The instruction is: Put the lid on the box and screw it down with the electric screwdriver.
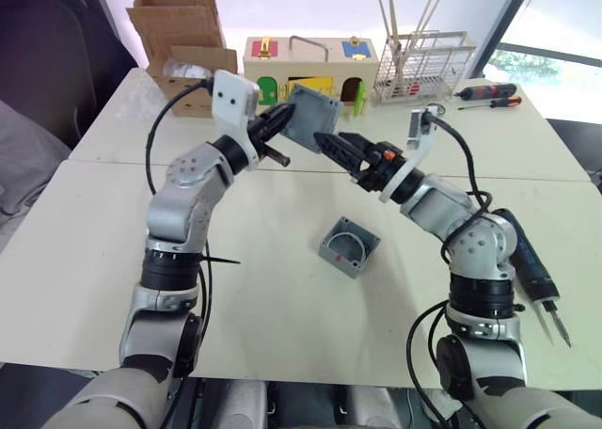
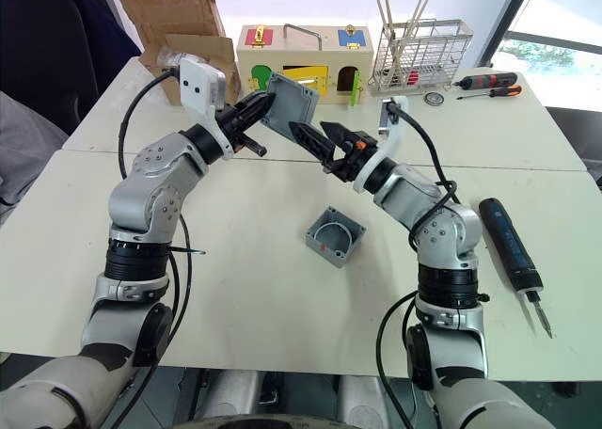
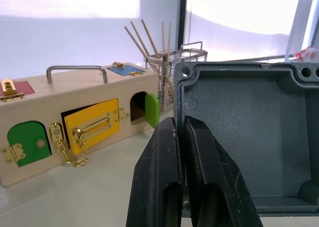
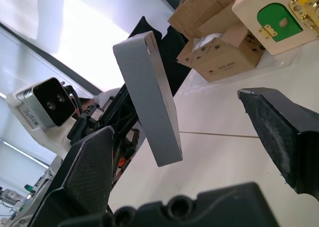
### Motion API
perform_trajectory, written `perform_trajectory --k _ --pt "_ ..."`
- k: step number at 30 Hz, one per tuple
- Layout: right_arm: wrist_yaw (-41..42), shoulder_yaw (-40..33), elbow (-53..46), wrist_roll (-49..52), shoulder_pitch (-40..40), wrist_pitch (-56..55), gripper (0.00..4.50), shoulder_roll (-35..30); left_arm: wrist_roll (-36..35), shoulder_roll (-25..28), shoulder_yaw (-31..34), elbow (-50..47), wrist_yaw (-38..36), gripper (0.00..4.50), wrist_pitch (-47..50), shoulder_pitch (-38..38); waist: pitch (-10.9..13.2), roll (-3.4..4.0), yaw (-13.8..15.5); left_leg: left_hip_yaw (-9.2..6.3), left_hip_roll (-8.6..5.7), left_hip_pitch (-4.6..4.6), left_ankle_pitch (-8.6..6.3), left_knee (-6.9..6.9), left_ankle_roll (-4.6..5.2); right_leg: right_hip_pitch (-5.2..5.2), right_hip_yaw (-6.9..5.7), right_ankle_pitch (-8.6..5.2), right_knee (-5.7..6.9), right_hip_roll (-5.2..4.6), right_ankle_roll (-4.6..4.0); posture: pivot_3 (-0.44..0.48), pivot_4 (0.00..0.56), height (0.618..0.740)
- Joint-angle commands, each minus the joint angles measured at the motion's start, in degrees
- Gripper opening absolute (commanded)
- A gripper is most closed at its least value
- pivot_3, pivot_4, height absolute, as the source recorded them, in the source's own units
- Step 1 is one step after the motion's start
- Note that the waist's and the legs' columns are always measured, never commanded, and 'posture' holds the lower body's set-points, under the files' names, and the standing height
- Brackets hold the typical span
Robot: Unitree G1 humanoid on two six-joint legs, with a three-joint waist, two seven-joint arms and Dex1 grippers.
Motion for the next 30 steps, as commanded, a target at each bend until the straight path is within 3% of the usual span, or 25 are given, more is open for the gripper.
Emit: perform_trajectory --k 1,5,9,10,17,20,27,30 --pt "-0.19 -1.24 -2.98 2.28 -0.01 -0.16 3.75 0.59 -0.44 0.27 -0.19 -1.35 -0.81 0.0 -1.93 -0.49 0.0 0.0 -0.03 0.0 0.0 0.0 -0.01 0.0 0.01 0.0 0.0 0.0 0.0 0.0 0.0 0.0 0.15 0.729" --pt "-0.23 -1.13 -3.13 2.52 0.42 -0.34 2.35 0.33 -0.22 0.61 -0.24 -0.77 -1.46 0.0 -2.46 -0.45 0.0 0.0 -0.04 0.0 0.0 0.0 -0.02 0.0 0.03 0.0 0.0 0.0 0.0 0.0 0.0 0.0 0.15 0.729" --pt "0.03 -0.92 -2.93 2.71 0.36 -1.02 0.37 0.6 -0.2 0.7 -0.53 -1.07 -1.79 0.0 -2.49 -0.3 0.0 0.0 -0.02 0.0 0.0 0.0 -0.04 0.0 0.07 0.0 0.0 0.0 -0.01 0.0 0.0 0.0 0.15 0.729" --pt "0.15 -0.93 -2.95 2.83 0.33 -1.14 0.08 0.71 -0.19 0.75 -0.56 -1.07 -1.82 0.0 -2.51 -0.25 0.01 0.01 -0.03 -0.01 0.01 0.0 -0.04 0.0 0.08 0.0 -0.01 0.0 -0.02 0.01 0.0 0.0 0.15 0.729" --pt "1.31 -0.1 -4.09 2.55 1.09 -1.26 0.09 0.28 -0.66 1.67 -0.66 -1.17 -2.47 0.0 -1.4 0.29 0.01 0.01 -0.03 0.0 0.01 0.0 -0.05 0.0 0.09 0.0 -0.01 0.0 -0.03 0.01 0.0 0.0 0.15 0.729" --pt "2.78 2.16 -6.08 -2.78 1.87 -5.92 0.09 -1.09 -3.29 3.12 0.5 -1.59 -4.77 0.89 0.47 0.43 0.01 0.02 -0.09 0.0 0.01 0.0 -0.05 -0.01 0.09 0.0 0.0 0.0 -0.04 0.01 0.0 0.0 0.15 0.729" --pt "8.16 7.47 -13.43 -15.65 6.91 -17.96 0.09 -7.26 -14.54 10.06 7.36 -3.81 -9.67 4.48 10.62 -1.22 0.02 0.03 -0.55 -0.01 0.03 0.0 -0.07 -0.05 0.12 -0.03 0.0 -0.01 -0.06 0.03 0.02 0.0 0.15 0.729" --pt "8.77 7.35 -15.84 -20.42 8.76 -22.77 0.09 -9.81 -20.41 14.48 10.67 -4.22 -12.78 4.48 16.36 -1.53 0.03 0.04 -0.8 -0.02 0.04 0.0 -0.05 -0.05 0.09 -0.04 -0.01 -0.01 -0.06 0.03 0.02 0.0 0.15 0.729"
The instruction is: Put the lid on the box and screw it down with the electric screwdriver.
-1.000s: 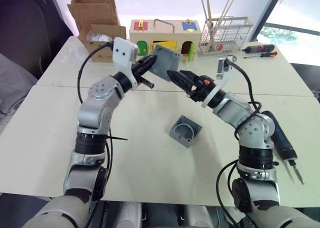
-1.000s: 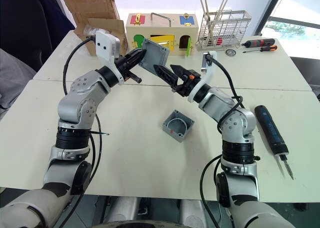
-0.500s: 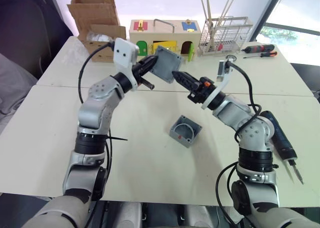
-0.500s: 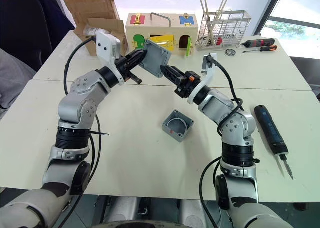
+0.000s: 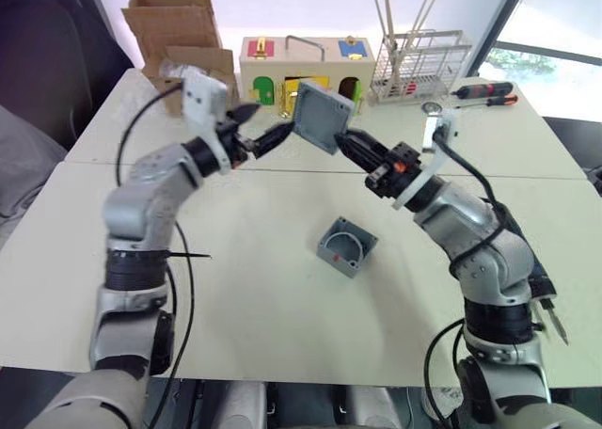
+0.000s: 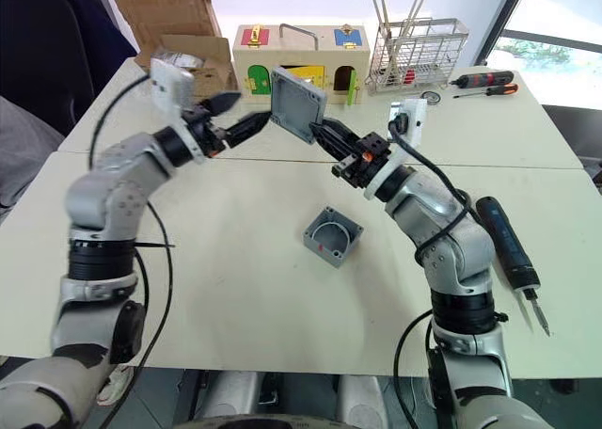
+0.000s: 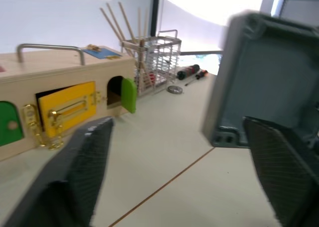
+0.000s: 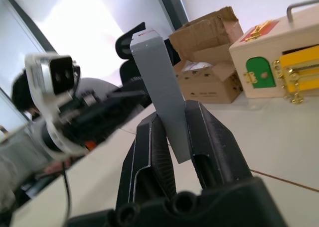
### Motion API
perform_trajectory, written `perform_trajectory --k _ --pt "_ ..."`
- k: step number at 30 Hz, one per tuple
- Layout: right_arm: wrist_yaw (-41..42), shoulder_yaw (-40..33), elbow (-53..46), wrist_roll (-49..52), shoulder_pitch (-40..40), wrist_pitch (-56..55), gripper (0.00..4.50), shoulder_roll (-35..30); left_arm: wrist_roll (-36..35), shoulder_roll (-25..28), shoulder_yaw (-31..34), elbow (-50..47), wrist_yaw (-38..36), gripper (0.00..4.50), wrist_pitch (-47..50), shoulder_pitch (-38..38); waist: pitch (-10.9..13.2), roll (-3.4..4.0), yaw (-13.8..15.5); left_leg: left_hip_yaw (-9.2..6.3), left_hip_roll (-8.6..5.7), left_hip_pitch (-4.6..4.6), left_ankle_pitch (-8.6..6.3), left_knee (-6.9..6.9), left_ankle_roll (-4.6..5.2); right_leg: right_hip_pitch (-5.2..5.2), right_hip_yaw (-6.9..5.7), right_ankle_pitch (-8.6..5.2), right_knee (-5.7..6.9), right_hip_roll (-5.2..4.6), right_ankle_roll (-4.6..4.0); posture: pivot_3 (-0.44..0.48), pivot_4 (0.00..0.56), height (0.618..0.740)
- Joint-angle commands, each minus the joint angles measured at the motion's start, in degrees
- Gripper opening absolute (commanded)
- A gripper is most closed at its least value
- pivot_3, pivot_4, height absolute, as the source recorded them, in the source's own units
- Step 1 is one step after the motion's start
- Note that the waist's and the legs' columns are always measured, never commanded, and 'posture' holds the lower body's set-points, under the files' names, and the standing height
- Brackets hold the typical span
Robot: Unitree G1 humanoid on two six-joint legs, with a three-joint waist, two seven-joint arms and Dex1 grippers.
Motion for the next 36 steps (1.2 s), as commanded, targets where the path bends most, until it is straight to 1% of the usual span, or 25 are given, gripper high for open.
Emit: perform_trajectory --k 1,2,3,4,5,6,7,10,11,12,13,14,17,19,22,25,30,36 --pt "1.35 -0.7 -4.89 -7.51 1.03 -8.56 0.09 -3.74 -6.23 4.08 3.57 -2.53 -3.7 4.48 5.17 -1.42 0.0 0.0 -0.19 0.0 0.0 0.0 0.01 0.0 -0.01 0.0 0.0 0.0 0.0 0.0 0.0 0.0 0.15 0.729" --pt "4.88 2.17 -4.71 -14.97 3.76 -15.41 0.09 -8.9 -6.23 5.46 2.64 -2.19 -5.48 4.48 5.84 -0.35 0.0 0.0 -0.07 0.0 -0.01 0.0 0.02 0.0 -0.04 0.0 0.0 0.0 -0.01 0.0 0.0 0.0 0.15 0.729" --pt "7.22 4.2 -4.09 -20.58 5.9 -20.57 0.09 -12.72 -6.1 6.07 1.69 -1.97 -6.57 4.48 6.02 0.43 0.0 0.01 0.09 -0.02 -0.03 0.0 0.04 0.0 -0.07 0.02 0.0 -0.01 -0.03 0.0 0.0 0.0 0.15 0.729" --pt "8.63 5.63 -3.42 -24.11 7.32 -24.24 0.09 -15.26 -6.02 6.43 1.03 -1.8 -7.26 4.48 6.06 0.89 0.0 0.0 0.23 -0.01 -0.08 0.01 0.03 0.0 -0.07 0.03 0.01 -0.03 -0.12 -0.02 0.0 0.0 0.15 0.729" --pt "8.83 5.69 -2.69 -25.54 8.39 -27.16 0.09 -16.22 -5.18 6.05 -0.1 -1.55 -7.31 4.25 5.31 1.22 0.01 -0.01 0.19 0.0 -0.09 0.03 0.03 0.0 -0.07 0.09 0.01 -0.03 -0.15 -0.02 0.01 0.0 0.15 0.729" --pt "8.07 5.05 -2.1 -26.41 8.84 -29.55 0.09 -16.33 -4.57 5.63 -1.0 -1.38 -7.28 3.94 4.82 1.39 0.03 -0.05 0.22 0.02 -0.09 0.03 0.04 0.0 -0.08 0.09 0.01 -0.03 -0.15 -0.02 0.01 0.0 0.15 0.729" --pt "7.33 4.48 -1.36 -28.54 9.44 -33.51 0.09 -16.78 -4.15 5.06 -1.86 -1.27 -7.5 3.59 4.28 1.63 0.03 -0.04 0.35 0.02 -0.08 0.03 0.06 0.03 -0.11 0.1 0.02 -0.03 -0.17 -0.02 0.01 0.0 0.15 0.729" --pt "6.48 3.75 0.67 -33.74 10.65 -42.28 0.09 -17.9 -4.31 3.83 -2.7 -1.28 -7.78 2.16 3.96 1.86 0.04 -0.04 0.41 0.02 -0.07 0.05 0.07 0.08 -0.13 0.09 0.04 -0.03 -0.1 -0.01 0.01 0.0 0.15 0.729" --pt "4.88 3.11 2.07 -38.3 11.64 -49.63 0.09 -19.36 -4.73 2.92 -2.94 -1.28 -7.85 1.6 4.04 1.98 0.04 -0.04 0.48 0.01 -0.05 0.06 0.08 0.08 -0.14 0.09 0.04 -0.03 -0.1 0.0 0.01 0.0 0.15 0.729" --pt "3.64 2.5 3.24 -41.56 12.4 -55.33 0.09 -20.48 -5.06 2.21 -3.14 -1.43 -7.8 1.18 4.19 2.04 0.04 -0.04 0.59 0.01 -0.05 0.06 0.08 0.06 -0.15 0.07 0.03 -0.03 -0.11 0.01 0.01 0.0 0.15 0.729" --pt "0.93 1.58 5.09 -47.15 15.27 -62.6 0.09 -22.33 -5.08 1.01 -4.23 -0.91 -8.08 0.63 4.43 2.13 0.04 -0.04 0.67 0.01 -0.04 0.05 0.09 0.05 -0.16 0.06 0.03 -0.04 -0.13 0.01 0.03 0.0 0.15 0.729" --pt "-1.52 1.04 6.67 -51.85 17.96 -67.61 0.09 -23.57 -4.9 0.24 -5.55 -0.51 -8.69 0.16 4.83 2.27 0.03 -0.03 1.01 0.01 -0.05 0.05 0.09 0.04 -0.16 0.06 0.03 -0.05 -0.13 0.01 0.03 0.0 0.15 0.729" --pt "-6.79 1.02 10.16 -60.12 22.18 -75.47 0.09 -24.66 -4.48 -1.07 -7.44 0.16 -9.97 0.16 5.03 2.31 0.04 -0.08 0.79 -0.02 -0.11 0.05 0.1 0.06 -0.19 0.14 0.04 -0.08 -0.18 -0.03 0.06 0.0 0.15 0.729" --pt "-10.4 1.06 12.42 -64.88 23.08 -78.16 0.09 -24.0 -5.1 -1.68 -8.03 0.33 -10.8 0.16 5.62 2.0 0.04 -0.07 0.39 0.05 -0.11 0.08 0.14 0.13 -0.24 0.15 0.12 -0.07 -0.12 -0.02 0.07 0.0 0.15 0.729" --pt "-14.47 1.11 15.57 -68.41 22.74 -80.35 0.09 -23.24 -5.45 -1.67 -9.76 0.06 -12.89 0.16 6.64 1.85 0.04 -0.06 -0.31 0.05 -0.07 0.17 0.16 0.1 -0.27 0.15 0.14 -0.08 -0.04 0.01 0.07 0.0 0.15 0.729" --pt "-18.03 1.34 17.74 -71.9 22.18 -80.75 0.09 -22.91 -4.71 -2.0 -11.68 0.05 -14.25 0.16 6.46 1.86 0.04 -0.06 -0.47 0.01 -0.04 0.18 0.16 -0.02 -0.28 0.13 0.13 -0.13 -0.05 0.04 0.13 0.0 0.15 0.729" --pt "-24.29 3.09 21.55 -79.13 20.29 -78.89 0.09 -21.8 -2.06 -4.27 -16.67 2.61 -16.72 0.16 4.74 0.89 0.04 -0.05 -0.3 0.02 -0.08 0.17 0.18 0.02 -0.31 0.16 0.13 -0.13 -0.06 0.03 0.13 0.0 0.15 0.729" --pt "-28.94 5.85 23.08 -82.97 20.07 -78.54 0.09 -21.89 -0.21 -5.61 -18.42 5.6 -18.37 0.16 3.14 0.35 0.04 -0.05 -0.48 0.0 -0.07 0.17 0.17 0.01 -0.3 0.16 0.13 -0.13 -0.07 0.03 0.12 0.0 0.15 0.729"
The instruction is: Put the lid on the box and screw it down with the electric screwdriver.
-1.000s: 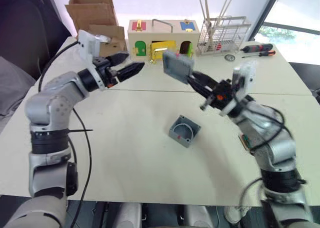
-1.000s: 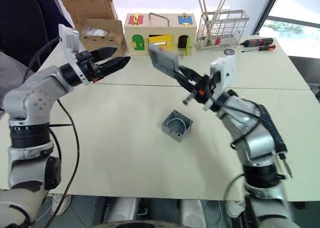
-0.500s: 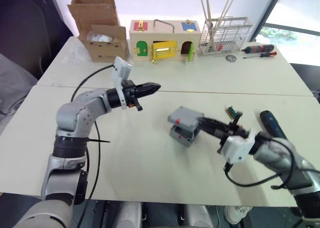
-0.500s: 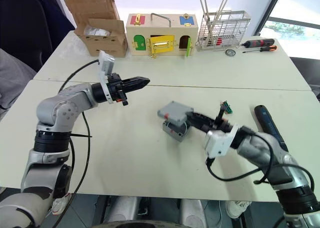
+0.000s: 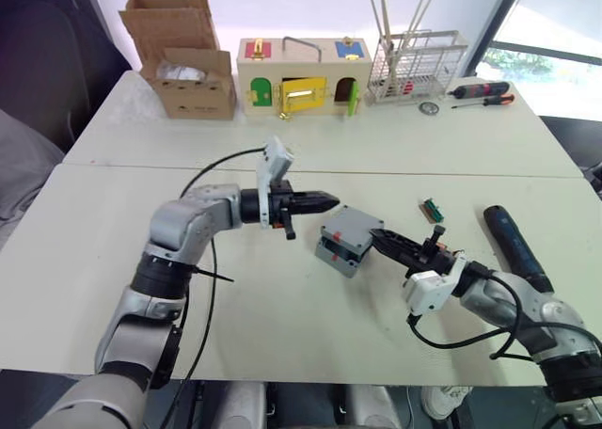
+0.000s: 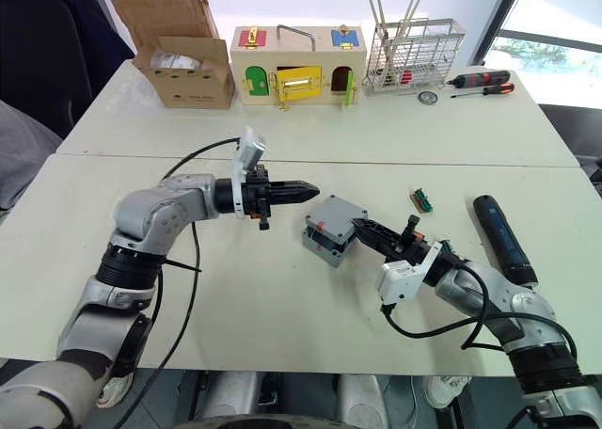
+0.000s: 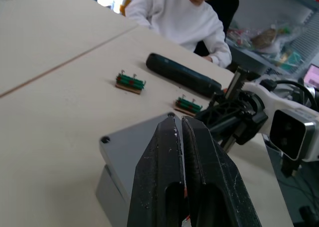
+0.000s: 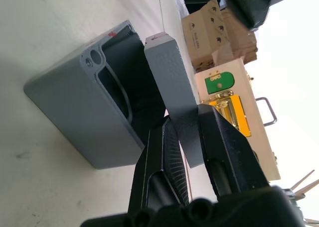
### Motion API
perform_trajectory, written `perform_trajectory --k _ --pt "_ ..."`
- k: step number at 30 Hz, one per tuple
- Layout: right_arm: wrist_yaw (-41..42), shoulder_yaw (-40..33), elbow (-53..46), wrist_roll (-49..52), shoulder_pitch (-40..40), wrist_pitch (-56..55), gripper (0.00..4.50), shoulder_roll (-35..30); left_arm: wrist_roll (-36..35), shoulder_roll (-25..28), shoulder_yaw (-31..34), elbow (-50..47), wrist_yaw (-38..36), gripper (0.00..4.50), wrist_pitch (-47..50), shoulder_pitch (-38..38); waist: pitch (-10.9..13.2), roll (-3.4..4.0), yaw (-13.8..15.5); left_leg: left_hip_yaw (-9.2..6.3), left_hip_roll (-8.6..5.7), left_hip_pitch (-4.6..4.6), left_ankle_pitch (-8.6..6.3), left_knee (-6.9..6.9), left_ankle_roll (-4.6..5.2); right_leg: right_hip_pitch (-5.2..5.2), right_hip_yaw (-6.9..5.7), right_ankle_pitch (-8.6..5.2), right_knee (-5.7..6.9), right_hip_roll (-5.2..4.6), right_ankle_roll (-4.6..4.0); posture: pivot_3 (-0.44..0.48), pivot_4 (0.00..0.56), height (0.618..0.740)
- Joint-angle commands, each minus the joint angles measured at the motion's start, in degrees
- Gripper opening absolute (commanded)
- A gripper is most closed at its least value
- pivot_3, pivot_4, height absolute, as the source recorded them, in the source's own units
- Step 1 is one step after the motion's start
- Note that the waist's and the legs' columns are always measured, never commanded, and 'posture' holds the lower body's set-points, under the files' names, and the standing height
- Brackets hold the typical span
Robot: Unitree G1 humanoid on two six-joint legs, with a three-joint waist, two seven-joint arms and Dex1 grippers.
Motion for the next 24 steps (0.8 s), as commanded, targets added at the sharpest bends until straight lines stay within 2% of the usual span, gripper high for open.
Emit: perform_trajectory --k 1,24 --pt "-2.88 1.02 0.24 -1.24 -0.35 0.15 0.09 -0.09 1.26 -0.66 -0.44 0.32 -1.08 0.16 -2.2 -2.07 0.0 0.0 0.09 0.0 0.0 0.0 0.0 0.0 0.0 0.0 0.0 0.0 0.0 0.0 0.0 0.0 0.15 0.729" --pt "-11.63 4.78 0.37 -6.55 2.77 1.66 0.09 -3.36 4.19 -1.2 -2.56 1.3 -3.64 0.16 -3.05 -0.79 -0.01 0.01 0.4 -0.01 -0.02 0.0 0.0 0.01 0.01 0.03 0.01 0.0 0.0 -0.01 0.0 0.0 0.15 0.729"
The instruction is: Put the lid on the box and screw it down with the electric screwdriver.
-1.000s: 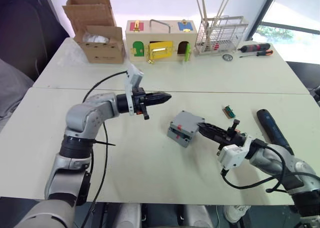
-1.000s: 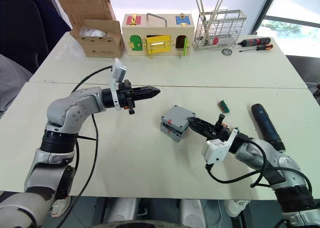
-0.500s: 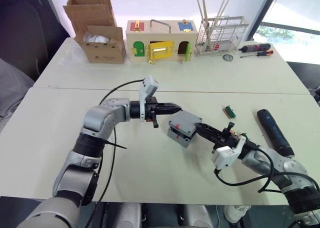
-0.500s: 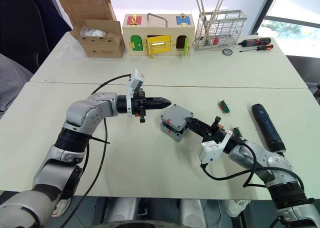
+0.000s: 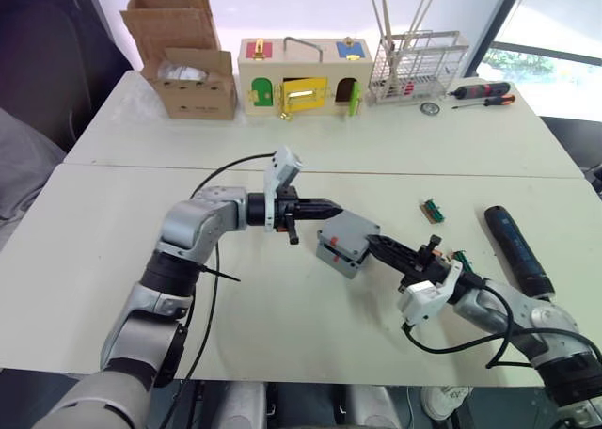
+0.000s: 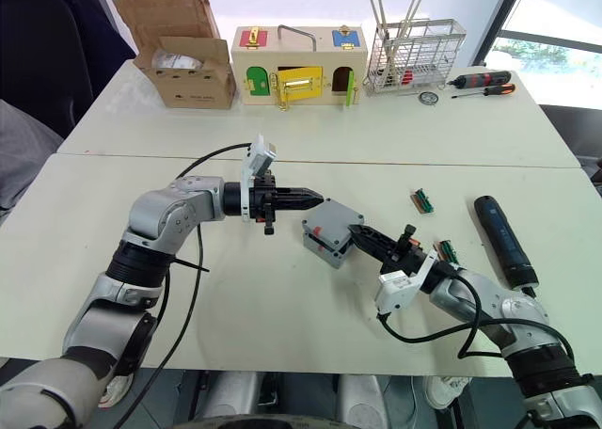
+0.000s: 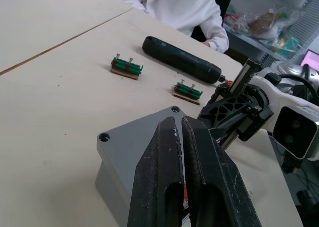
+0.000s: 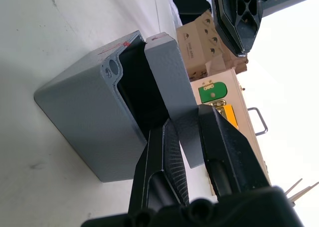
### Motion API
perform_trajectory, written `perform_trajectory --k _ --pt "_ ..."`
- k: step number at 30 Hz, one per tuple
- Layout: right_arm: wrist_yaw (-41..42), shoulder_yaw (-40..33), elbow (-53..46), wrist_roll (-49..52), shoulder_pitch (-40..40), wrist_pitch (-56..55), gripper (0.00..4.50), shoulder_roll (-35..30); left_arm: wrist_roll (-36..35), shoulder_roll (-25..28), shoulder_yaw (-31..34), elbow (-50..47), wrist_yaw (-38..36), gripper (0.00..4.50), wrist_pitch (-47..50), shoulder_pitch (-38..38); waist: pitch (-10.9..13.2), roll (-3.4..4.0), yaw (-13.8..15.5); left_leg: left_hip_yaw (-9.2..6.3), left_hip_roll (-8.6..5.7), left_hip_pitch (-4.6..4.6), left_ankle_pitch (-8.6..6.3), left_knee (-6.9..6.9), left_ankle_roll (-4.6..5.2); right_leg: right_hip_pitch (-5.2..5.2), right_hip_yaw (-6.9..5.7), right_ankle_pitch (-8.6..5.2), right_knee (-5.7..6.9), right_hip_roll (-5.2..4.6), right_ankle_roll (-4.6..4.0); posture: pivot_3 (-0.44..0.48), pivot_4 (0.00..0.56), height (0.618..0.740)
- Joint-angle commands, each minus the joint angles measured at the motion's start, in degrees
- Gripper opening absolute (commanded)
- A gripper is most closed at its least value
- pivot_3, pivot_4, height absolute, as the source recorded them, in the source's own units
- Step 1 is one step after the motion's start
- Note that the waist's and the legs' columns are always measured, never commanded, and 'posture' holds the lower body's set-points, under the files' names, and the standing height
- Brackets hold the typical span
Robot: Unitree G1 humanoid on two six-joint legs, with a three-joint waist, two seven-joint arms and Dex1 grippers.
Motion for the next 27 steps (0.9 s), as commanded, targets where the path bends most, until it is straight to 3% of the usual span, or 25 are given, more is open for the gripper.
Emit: perform_trajectory --k 1,13,27 --pt "-1.09 0.85 -0.25 -1.27 1.36 -0.04 0.09 -1.42 0.59 -0.24 -0.66 -1.44 -0.84 0.16 -1.08 0.24 0.0 0.0 0.06 0.0 0.0 0.0 0.0 0.0 0.0 0.0 0.0 0.0 0.0 0.0 0.0 0.0 0.15 0.729" --pt "-8.24 0.42 -1.21 -3.05 0.86 1.82 0.09 -0.77 1.28 -0.77 -1.11 -1.78 -1.41 0.16 -1.4 0.24 0.0 0.0 -0.08 -0.01 0.0 0.0 0.0 0.01 0.0 0.0 0.0 0.0 0.02 0.0 0.0 0.0 0.15 0.729" --pt "-10.23 1.07 -2.18 -3.67 3.44 2.31 0.09 -1.53 1.52 -0.88 -1.64 -1.88 -1.92 0.16 -1.67 0.48 0.0 0.0 -0.17 -0.01 0.0 0.0 0.0 0.01 0.0 0.0 0.0 0.0 0.02 0.0 0.0 0.0 0.15 0.729"
